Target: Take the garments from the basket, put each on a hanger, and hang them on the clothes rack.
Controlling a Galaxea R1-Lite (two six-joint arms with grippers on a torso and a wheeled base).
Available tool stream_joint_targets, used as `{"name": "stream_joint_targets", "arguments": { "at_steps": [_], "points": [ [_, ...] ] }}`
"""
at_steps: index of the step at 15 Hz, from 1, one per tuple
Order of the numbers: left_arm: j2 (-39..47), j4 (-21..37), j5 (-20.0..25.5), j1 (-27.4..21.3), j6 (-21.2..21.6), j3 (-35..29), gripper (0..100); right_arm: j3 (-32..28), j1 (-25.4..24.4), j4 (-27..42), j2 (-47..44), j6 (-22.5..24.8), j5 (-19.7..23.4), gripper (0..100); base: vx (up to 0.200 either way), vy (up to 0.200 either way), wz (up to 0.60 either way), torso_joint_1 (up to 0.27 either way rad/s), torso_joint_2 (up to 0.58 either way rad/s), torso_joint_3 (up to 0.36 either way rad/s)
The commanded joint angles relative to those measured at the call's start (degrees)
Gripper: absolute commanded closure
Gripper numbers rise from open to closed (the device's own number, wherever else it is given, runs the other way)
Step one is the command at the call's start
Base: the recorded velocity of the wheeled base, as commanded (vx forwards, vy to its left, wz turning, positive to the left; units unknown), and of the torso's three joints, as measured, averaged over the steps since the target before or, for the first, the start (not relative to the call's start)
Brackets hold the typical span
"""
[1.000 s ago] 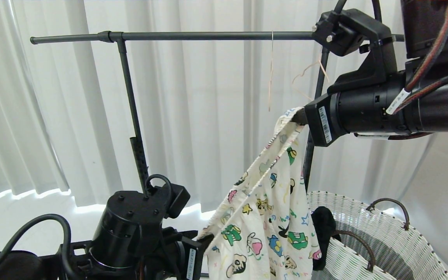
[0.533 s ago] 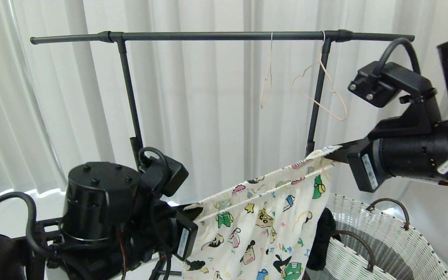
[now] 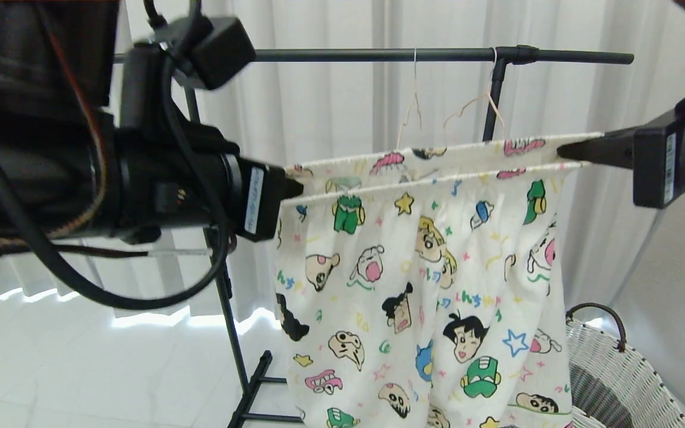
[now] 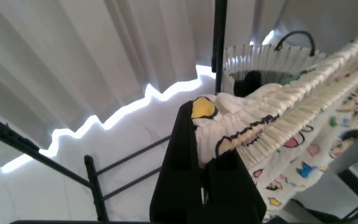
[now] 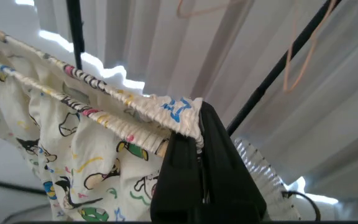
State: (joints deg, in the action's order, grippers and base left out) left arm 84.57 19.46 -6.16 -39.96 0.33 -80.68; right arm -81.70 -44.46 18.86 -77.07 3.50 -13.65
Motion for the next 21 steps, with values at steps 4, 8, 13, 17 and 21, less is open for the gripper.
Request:
{"name": "stream_joint_targets", "arguments": {
  "at_steps": [4,8,13,17,21],
  "points": [
    [2.3,8.4,-1.0,-1.9,-0.9,-13.5,100,-7.9,0.9,2.9,-2.3,1.6,0.1,100,0.0,0.0,0.0,0.0,0.0,0.0],
    [3.6,8.3,-8.3,-2.7,-0.9,-12.9,100,-7.6,2.2,6.5,-0.7,0.7,0.2,100,0.0,0.0,0.0,0.0,0.0,0.0],
    [12.0,8.1,-10.5,-4.4,-1.0,-22.8,100,-7.4,-0.4,21.3,7.2,-5.8,2.0,100,0.0,0.0,0.0,0.0,0.0,0.0],
    [23.3,8.2,-6.9,-4.4,-0.7,-33.9,100,-4.3,-10.3,25.4,11.7,-8.6,5.2,100,0.0,0.0,0.0,0.0,0.0,0.0],
    [24.0,8.5,-5.9,-4.4,-0.2,-33.9,100,-4.0,-10.7,23.3,11.2,-8.6,5.0,100,0.0,0.0,0.0,0.0,0.0,0.0]
  ]
}}
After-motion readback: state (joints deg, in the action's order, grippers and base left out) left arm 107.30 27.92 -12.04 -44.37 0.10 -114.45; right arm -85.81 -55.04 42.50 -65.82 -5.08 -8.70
